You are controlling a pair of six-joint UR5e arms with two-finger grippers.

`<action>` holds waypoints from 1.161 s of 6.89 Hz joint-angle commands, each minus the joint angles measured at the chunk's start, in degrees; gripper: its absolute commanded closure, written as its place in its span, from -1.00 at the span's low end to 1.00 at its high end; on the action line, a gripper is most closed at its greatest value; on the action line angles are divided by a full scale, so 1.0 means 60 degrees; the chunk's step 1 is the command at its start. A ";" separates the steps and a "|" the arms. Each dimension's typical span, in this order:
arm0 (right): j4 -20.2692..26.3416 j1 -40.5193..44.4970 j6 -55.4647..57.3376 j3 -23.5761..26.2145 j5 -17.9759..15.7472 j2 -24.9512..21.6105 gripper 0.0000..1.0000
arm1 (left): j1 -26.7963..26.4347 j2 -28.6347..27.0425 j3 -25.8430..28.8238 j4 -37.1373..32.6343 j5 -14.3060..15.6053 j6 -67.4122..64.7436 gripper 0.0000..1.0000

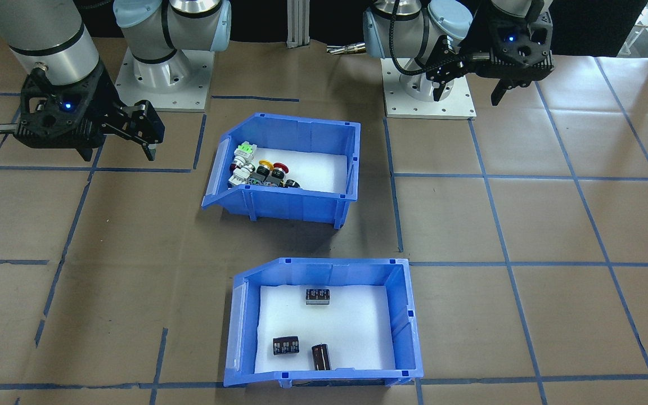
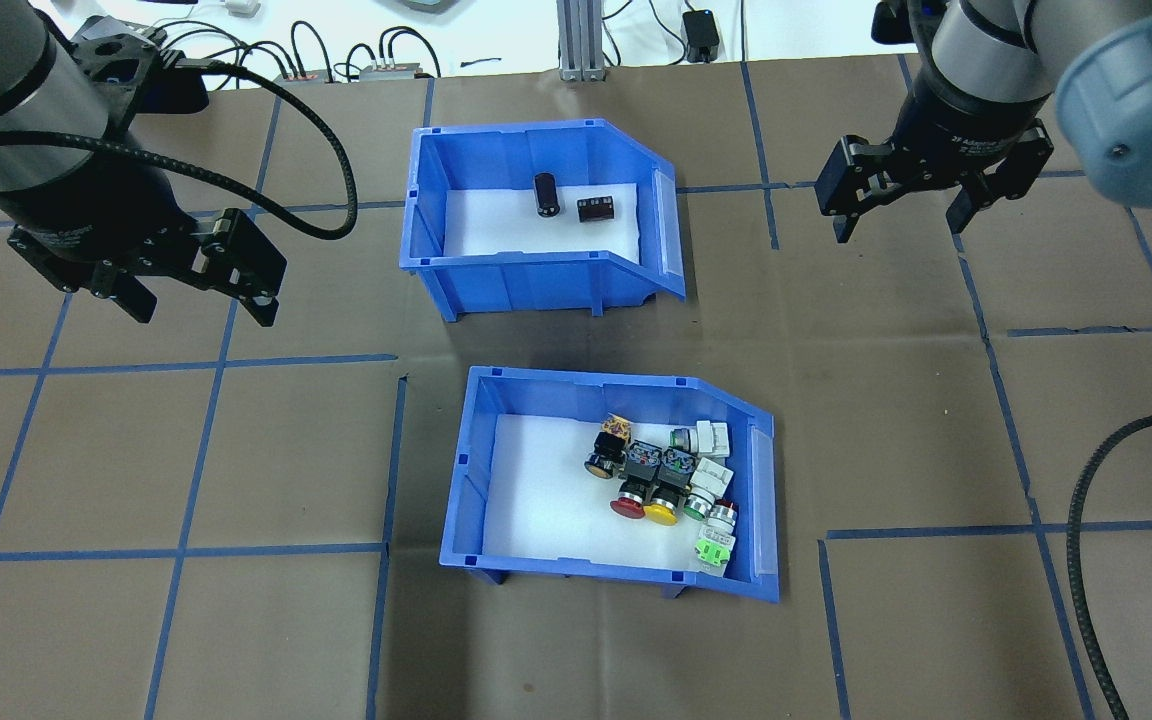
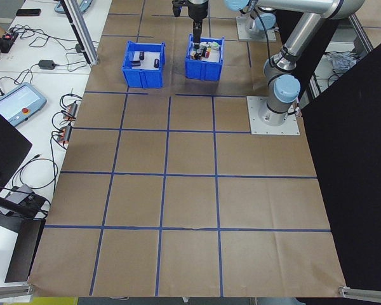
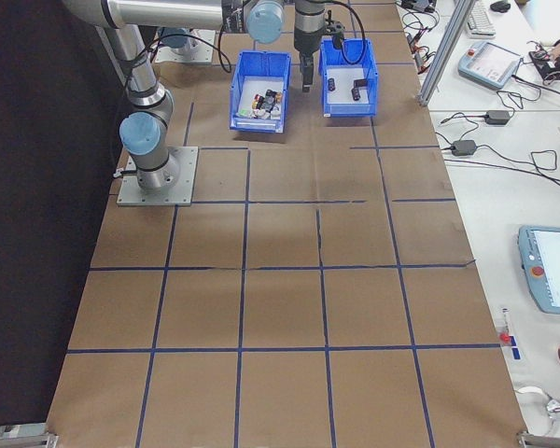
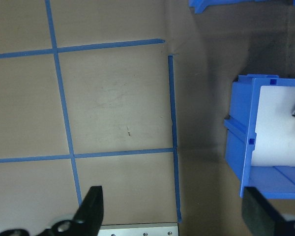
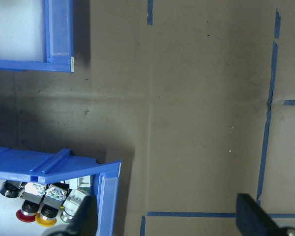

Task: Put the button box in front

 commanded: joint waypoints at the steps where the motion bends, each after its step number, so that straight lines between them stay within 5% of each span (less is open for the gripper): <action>1: 0.0047 0.0032 -0.0742 -0.0663 0.0063 0.0554 -1.00 | 0.0015 -0.0053 0.0043 0.0039 -0.0229 -0.0102 -1.00; 6: 0.0663 0.0514 -0.5024 -0.3123 0.0869 0.2313 -1.00 | -0.0058 0.0122 -0.0218 -0.0123 -0.0244 -0.0482 -1.00; 8: 0.0692 0.1025 -0.6653 -0.4380 0.0753 0.3175 -1.00 | -0.1165 -0.0023 -0.0497 0.0023 -0.0216 -0.1590 -1.00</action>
